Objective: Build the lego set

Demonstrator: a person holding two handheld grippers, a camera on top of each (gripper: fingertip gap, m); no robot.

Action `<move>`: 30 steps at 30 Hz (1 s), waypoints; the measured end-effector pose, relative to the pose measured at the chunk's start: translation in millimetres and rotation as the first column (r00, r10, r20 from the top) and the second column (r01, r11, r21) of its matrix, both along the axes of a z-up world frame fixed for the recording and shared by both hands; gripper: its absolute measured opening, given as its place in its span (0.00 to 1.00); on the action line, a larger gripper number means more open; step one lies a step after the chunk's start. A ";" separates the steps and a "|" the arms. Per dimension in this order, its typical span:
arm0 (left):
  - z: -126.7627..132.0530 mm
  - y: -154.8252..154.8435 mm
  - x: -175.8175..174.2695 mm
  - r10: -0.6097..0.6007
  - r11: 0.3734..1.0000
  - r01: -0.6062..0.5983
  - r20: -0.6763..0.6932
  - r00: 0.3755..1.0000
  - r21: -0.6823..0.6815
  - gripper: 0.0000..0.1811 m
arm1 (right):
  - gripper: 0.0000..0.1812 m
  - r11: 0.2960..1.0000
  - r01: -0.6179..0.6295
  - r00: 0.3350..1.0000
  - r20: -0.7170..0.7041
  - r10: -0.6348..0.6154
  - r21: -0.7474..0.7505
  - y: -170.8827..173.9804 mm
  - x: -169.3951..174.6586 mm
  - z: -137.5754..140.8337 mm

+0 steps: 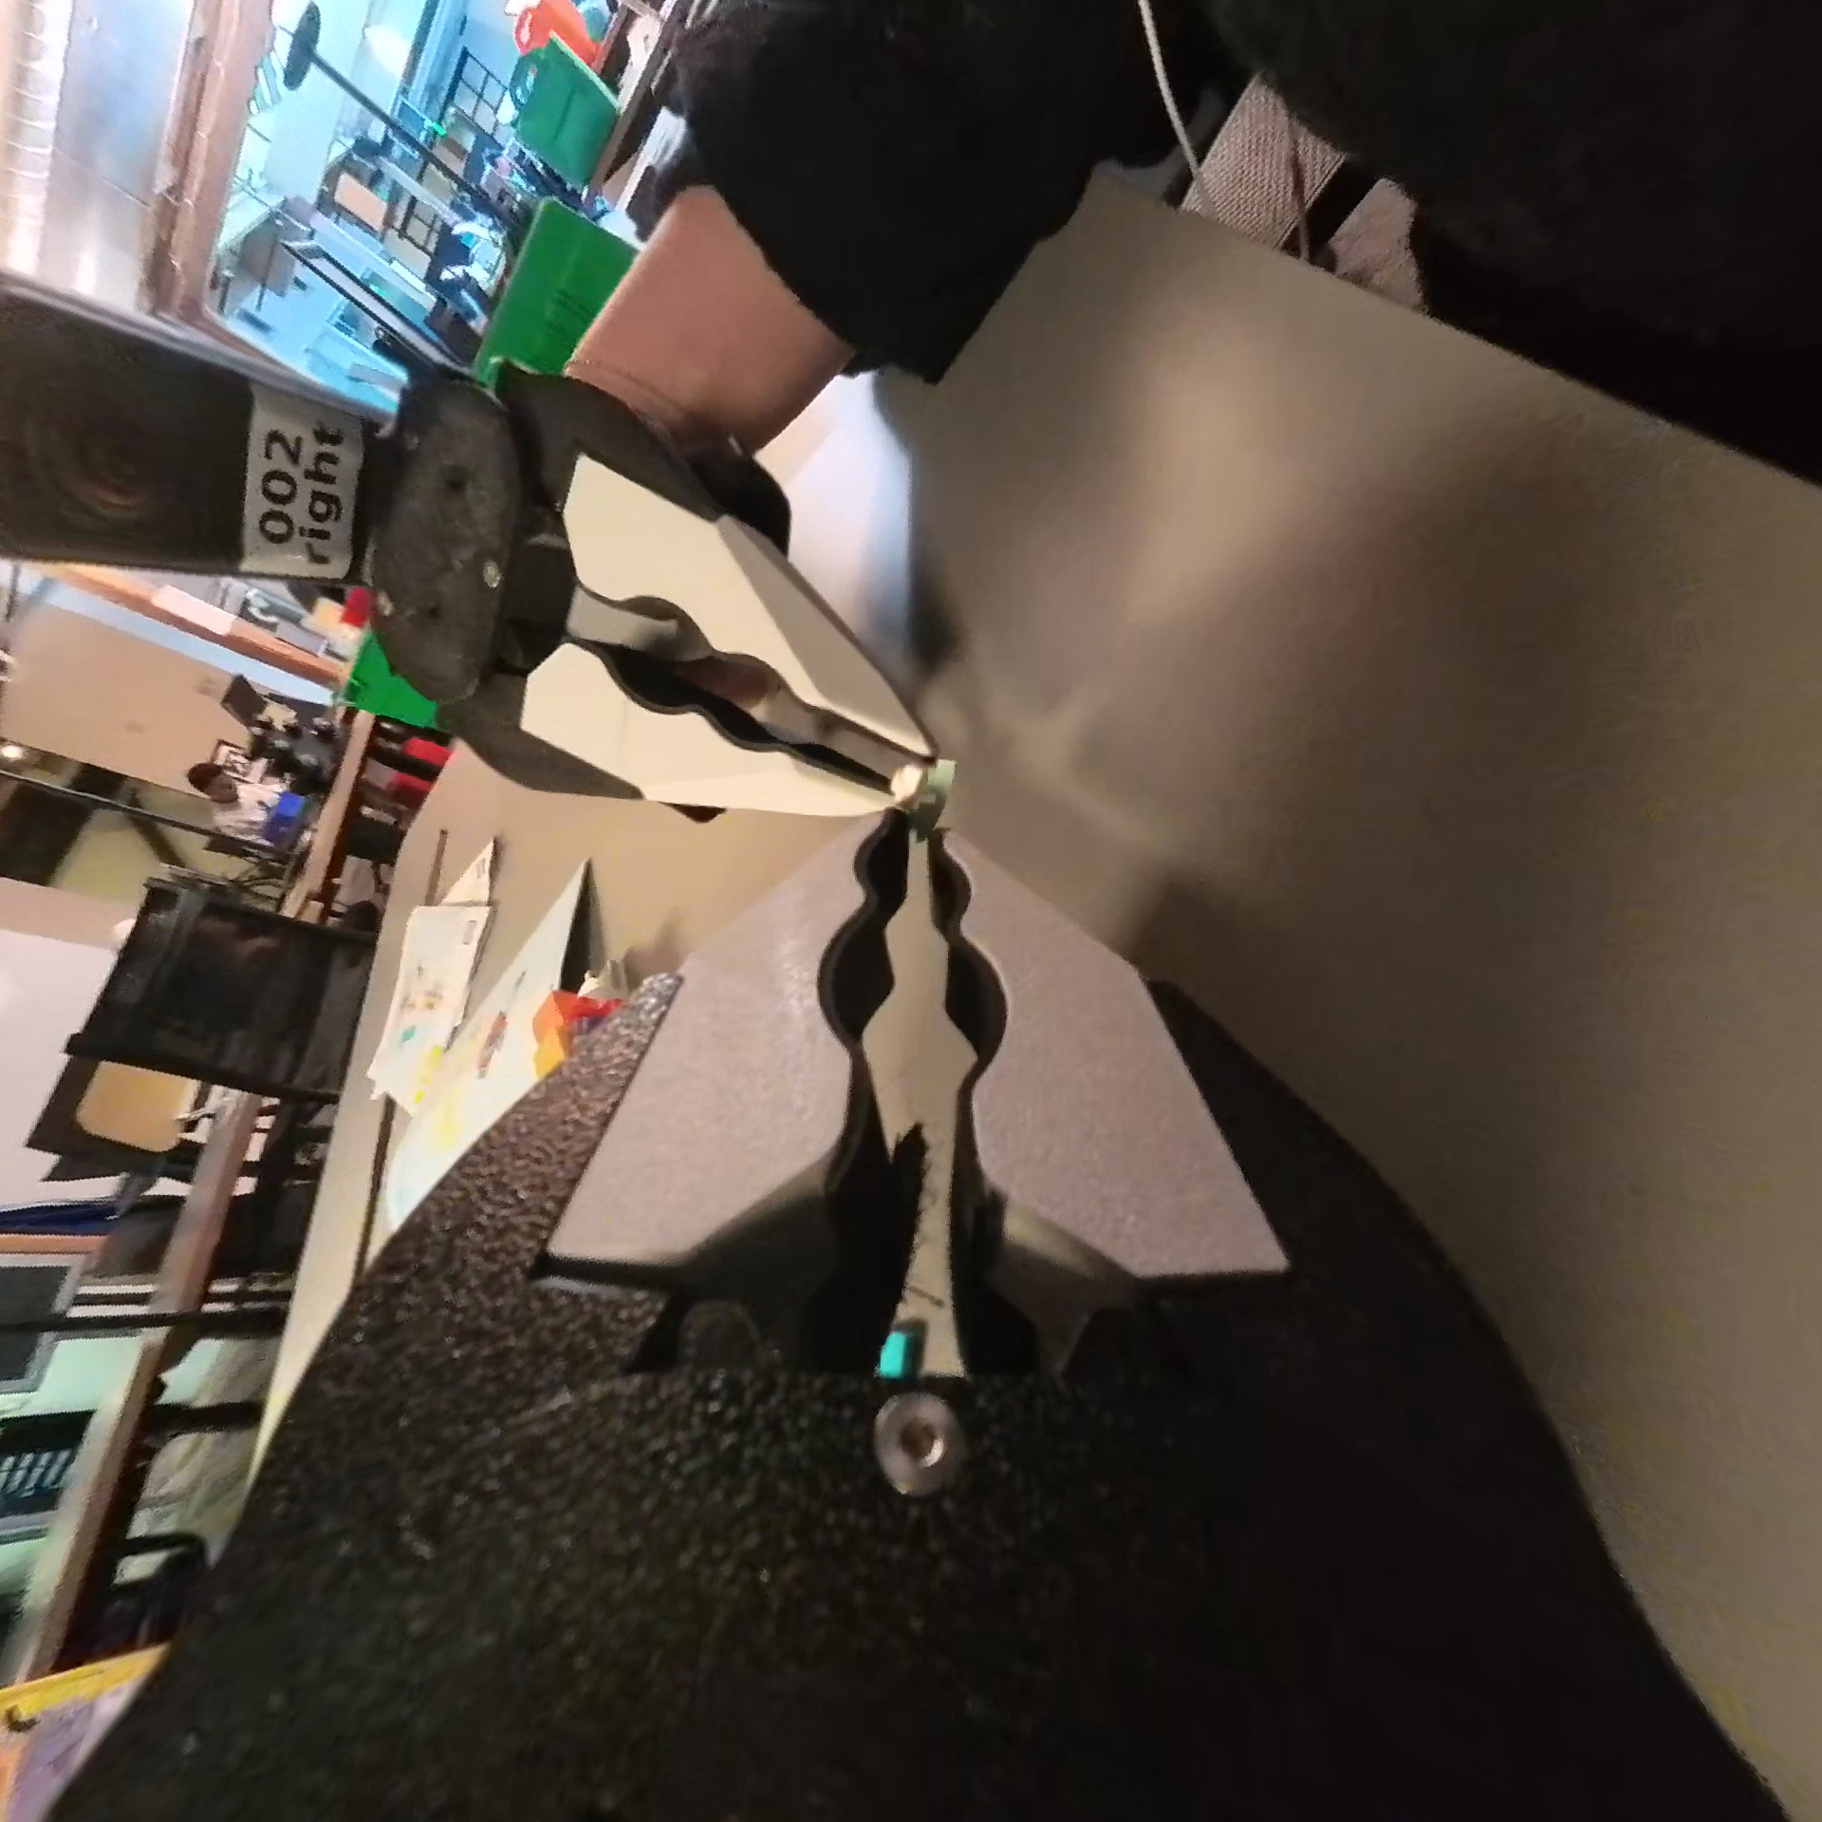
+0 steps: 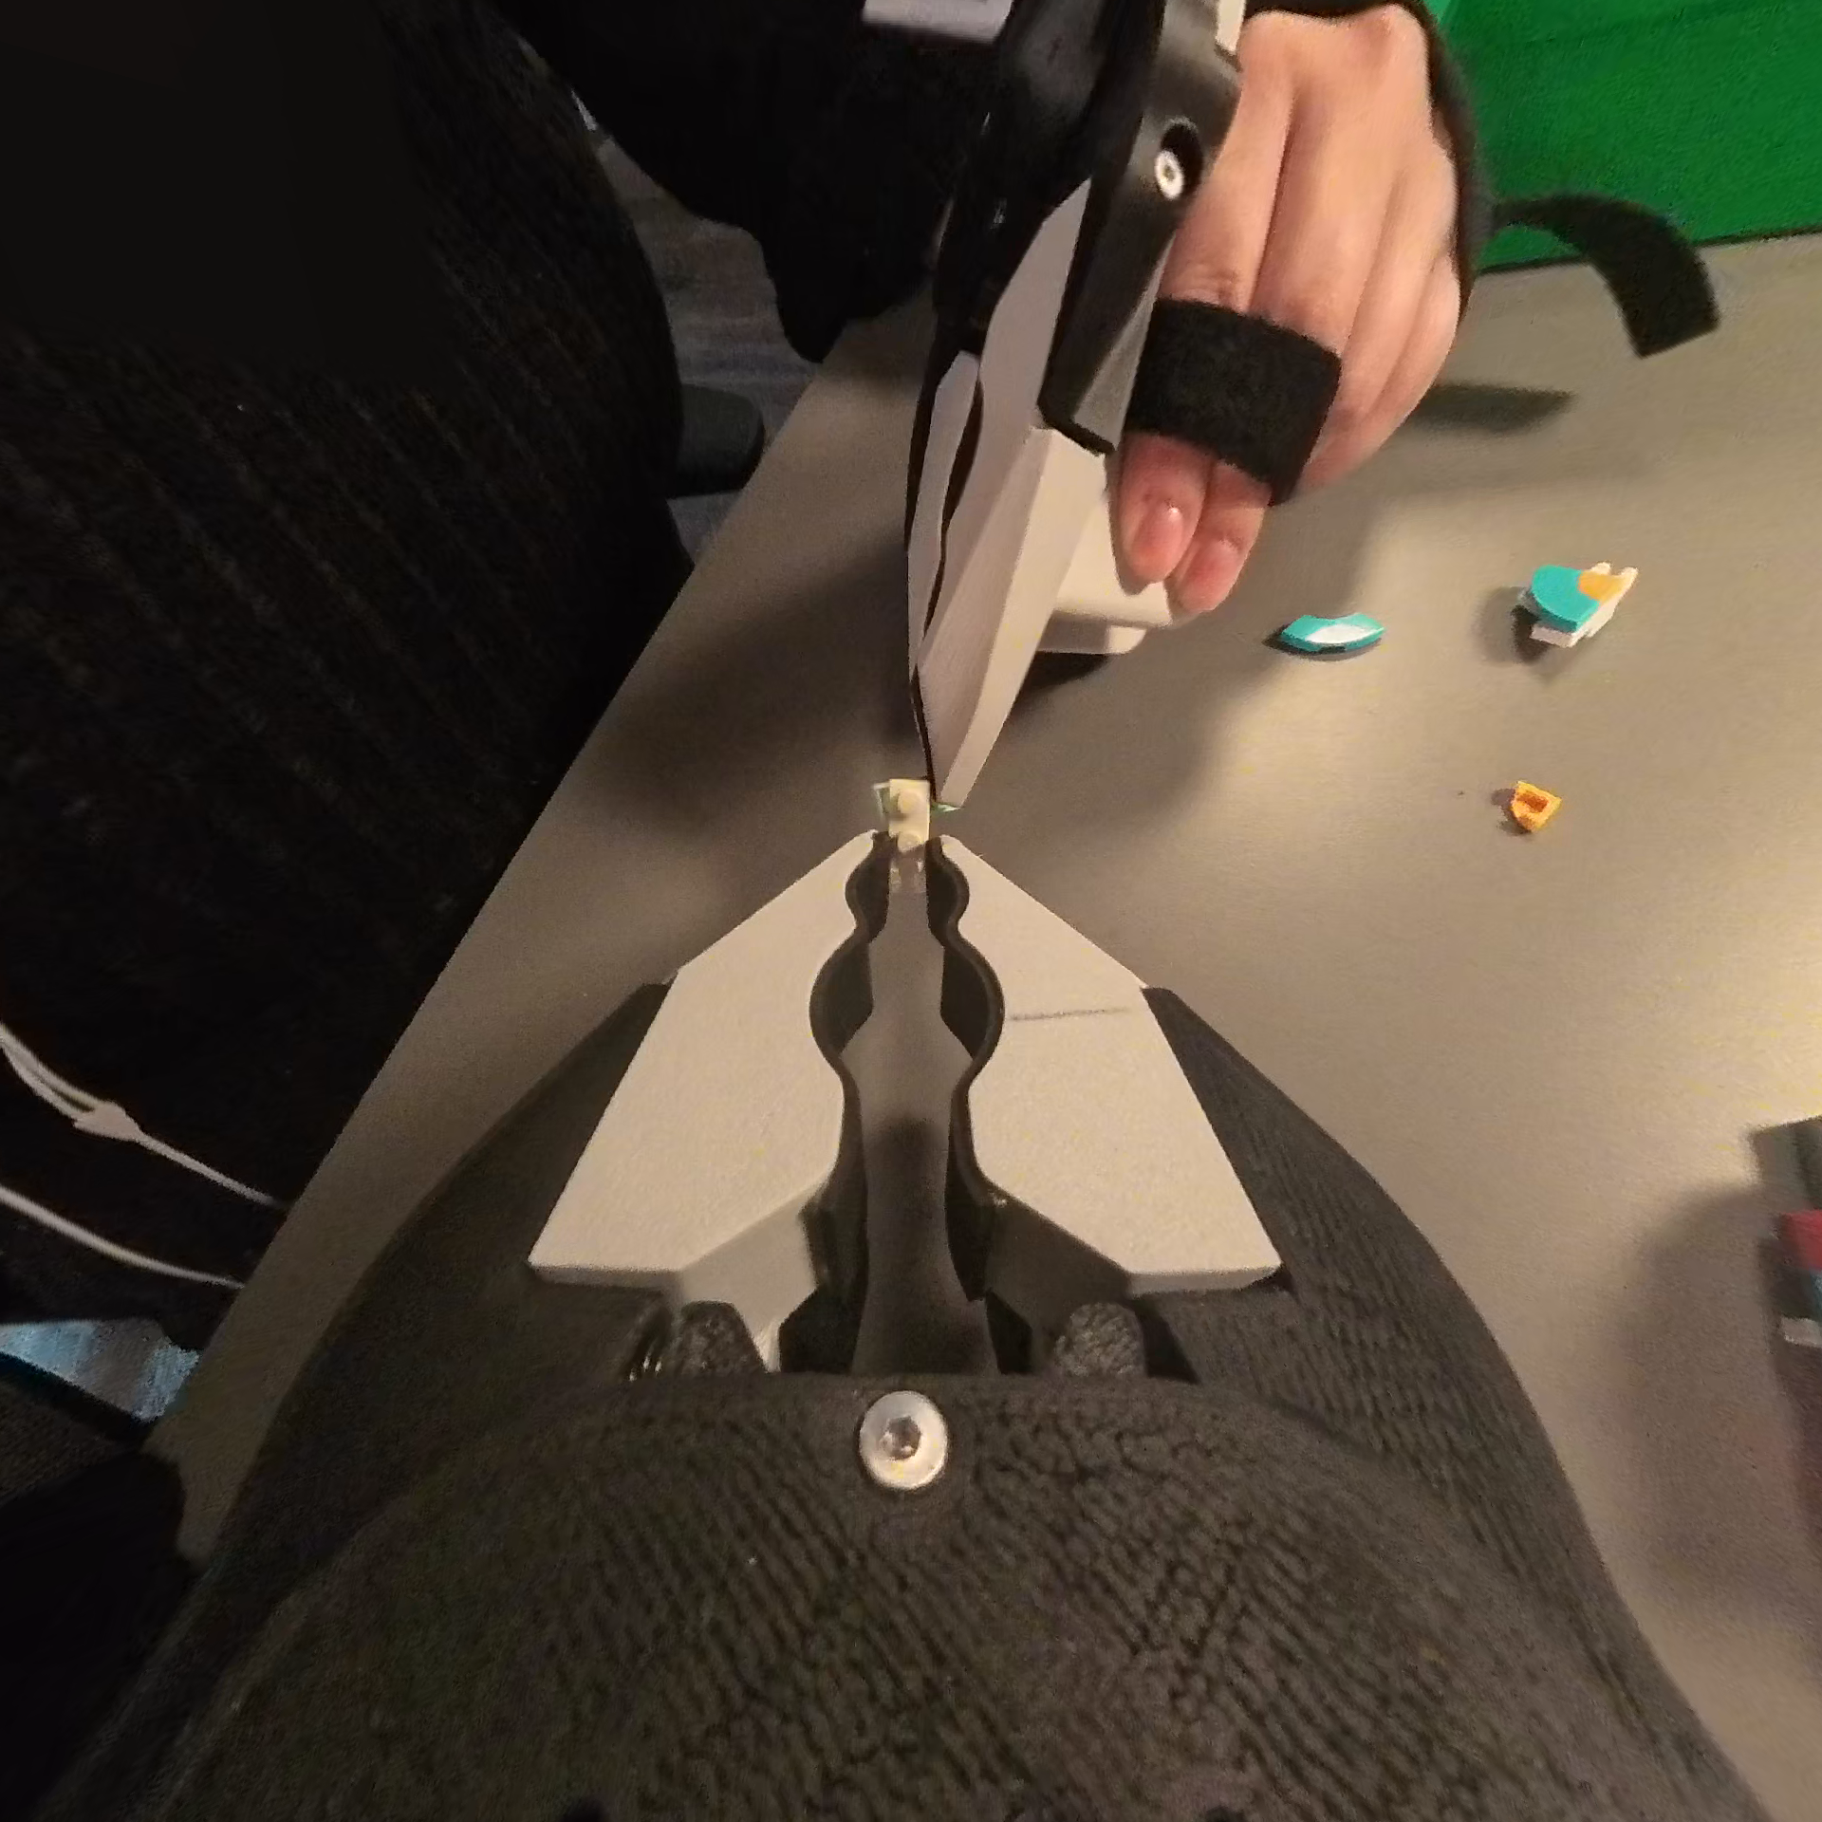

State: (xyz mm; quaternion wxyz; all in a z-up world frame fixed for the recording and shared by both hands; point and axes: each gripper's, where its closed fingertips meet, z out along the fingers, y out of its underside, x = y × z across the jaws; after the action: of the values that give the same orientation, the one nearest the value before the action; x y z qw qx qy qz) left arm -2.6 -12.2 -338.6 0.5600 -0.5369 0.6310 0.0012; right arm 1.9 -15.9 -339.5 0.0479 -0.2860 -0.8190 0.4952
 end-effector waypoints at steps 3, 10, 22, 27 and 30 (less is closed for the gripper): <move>0.4 -1.0 0.7 -0.003 0.999 0.004 0.023 1.000 -0.033 0.01 | 0.03 1.000 -0.004 1.000 0.002 0.004 0.025 -1.0 0.0 -3.4; -8.6 -1.2 -1.0 0.011 0.995 -0.012 -0.008 1.000 -0.096 0.01 | 0.03 0.992 -0.007 0.999 -0.037 0.012 0.126 -0.2 -1.6 -12.1; -10.1 -3.4 -4.2 0.045 0.967 -0.033 0.040 0.998 -0.253 0.01 | 0.03 0.973 -0.012 0.996 -0.088 0.033 0.229 -5.9 -3.0 -11.8; -11.2 -4.0 -3.7 0.046 0.962 -0.036 0.034 0.998 -0.270 0.01 | 0.02 0.976 -0.021 0.997 -0.065 0.035 0.217 -7.8 -3.6 -18.0; -12.6 -4.0 -5.7 0.052 0.962 -0.045 0.017 0.999 -0.271 0.01 | 0.02 0.978 -0.018 0.998 -0.061 0.031 0.209 -7.6 -4.0 -18.0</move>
State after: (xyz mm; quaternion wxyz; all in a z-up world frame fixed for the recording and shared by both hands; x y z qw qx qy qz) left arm -8.3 -16.2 -351.2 0.4889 -0.6235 0.6052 -0.0776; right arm -2.2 -23.5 -357.4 0.0975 -0.2533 -0.8679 0.4159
